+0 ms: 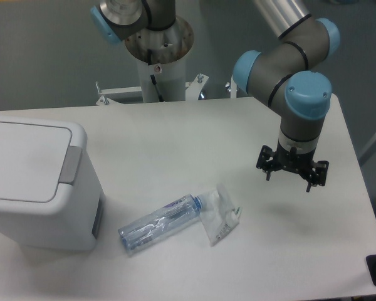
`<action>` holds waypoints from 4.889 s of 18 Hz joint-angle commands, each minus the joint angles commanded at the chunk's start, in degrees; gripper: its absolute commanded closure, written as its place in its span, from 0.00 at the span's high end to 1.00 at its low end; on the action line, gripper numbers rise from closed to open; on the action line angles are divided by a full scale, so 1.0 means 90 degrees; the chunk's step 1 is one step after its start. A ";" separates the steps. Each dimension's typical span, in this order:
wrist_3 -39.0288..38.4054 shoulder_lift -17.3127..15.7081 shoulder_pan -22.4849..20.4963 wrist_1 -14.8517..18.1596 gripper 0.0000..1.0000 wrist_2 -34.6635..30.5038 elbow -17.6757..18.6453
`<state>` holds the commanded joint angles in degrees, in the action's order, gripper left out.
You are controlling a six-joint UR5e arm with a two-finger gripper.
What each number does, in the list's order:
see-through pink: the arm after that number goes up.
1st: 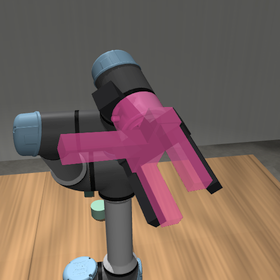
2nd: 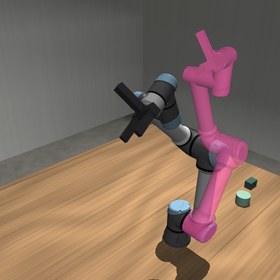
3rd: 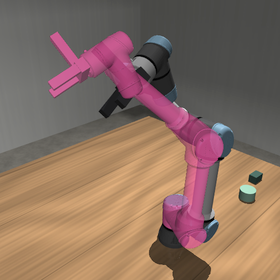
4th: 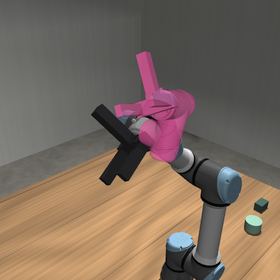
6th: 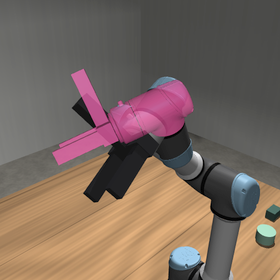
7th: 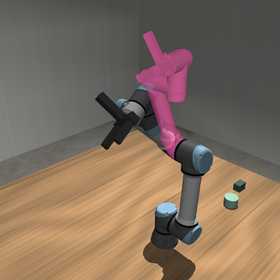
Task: Open the trash can
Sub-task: 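Move the open gripper toward the white trash can's lid, then lower the gripper finger onto the lid edge of the trash can, then push the lid edge so the trash can lid flips open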
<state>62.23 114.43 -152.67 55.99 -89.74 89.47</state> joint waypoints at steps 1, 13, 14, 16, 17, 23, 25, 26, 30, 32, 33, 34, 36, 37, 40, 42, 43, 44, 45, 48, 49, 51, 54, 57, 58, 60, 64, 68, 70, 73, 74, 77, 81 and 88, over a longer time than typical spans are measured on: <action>0.0000 0.0000 0.0000 0.0000 1.00 0.0000 0.0010; -0.1083 0.0020 0.0195 0.0049 1.00 0.0380 -0.0049; -0.1210 0.0020 0.0282 0.0049 1.00 0.0449 -0.0078; -0.1531 0.0020 0.0439 0.0049 1.00 0.0498 -0.0262; -0.1698 0.0010 0.0546 0.0049 1.00 0.0517 -0.0360; -0.3084 -0.0214 0.0937 -0.0340 1.00 0.1326 -0.0576; -0.3494 -0.0331 0.1074 -0.0391 1.00 0.1523 -0.0596; -0.3631 -0.0429 0.1161 -0.0391 1.00 0.1572 -0.0605; -0.4168 -0.0761 0.1260 -0.0391 1.00 0.2195 -0.0625; -0.4442 -0.0927 0.1318 -0.0391 1.00 0.2470 -0.0625; -0.4559 -0.1024 0.1396 -0.0391 1.00 0.2558 -0.0625; -0.4657 -0.1122 0.1464 -0.0391 1.00 0.2646 -0.0625; -0.4852 -0.1250 0.1611 -0.0391 1.00 0.2938 -0.0615; -0.4979 -0.1298 0.1650 -0.0391 1.00 0.3104 -0.0605; -0.5253 -0.1348 0.1680 -0.0381 1.00 0.3310 -0.0537; -0.5312 -0.1348 0.1874 -0.0381 1.00 0.3301 -0.0537; -0.5322 -0.1348 0.1962 -0.0362 1.00 0.3301 -0.0527; -0.5322 -0.1367 0.1992 -0.0342 1.00 0.3281 -0.0479; -0.5322 -0.1377 0.2012 -0.0342 1.00 0.3262 -0.0411; -0.5322 -0.1455 0.2080 -0.0342 1.00 0.3223 -0.0235; -0.5322 -0.1494 0.2109 -0.0342 1.00 0.3232 -0.0167; -0.5322 -0.1659 0.2187 -0.0342 1.00 0.3223 0.0009; -0.5313 -0.1826 0.2197 -0.0342 1.00 0.3223 0.0224; -0.5313 -0.1992 0.2324 -0.0361 1.00 0.3213 0.0487; -0.5313 -0.1992 0.2334 -0.0361 1.00 0.3223 0.0517; -0.5313 -0.2012 0.2392 -0.0361 1.00 0.3213 0.0576; -0.5322 -0.1983 0.2432 -0.0381 1.00 0.3213 0.0596; -0.5313 -0.1953 0.2451 -0.0410 1.00 0.3213 0.0596; -0.5313 -0.1934 0.2471 -0.0410 1.00 0.3213 0.0596; -0.5322 -0.1924 0.2481 -0.0400 1.00 0.3213 0.0605; -0.5322 -0.1924 0.2510 -0.0410 1.00 0.3213 0.0596; -0.5322 -0.1914 0.2510 -0.0400 1.00 0.3213 0.0606; -0.5322 -0.1914 0.2510 -0.0391 1.00 0.3213 0.0615; -0.5313 -0.1895 0.2520 -0.0400 1.00 0.3213 0.0654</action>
<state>14.41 97.38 -129.99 52.38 -60.82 95.36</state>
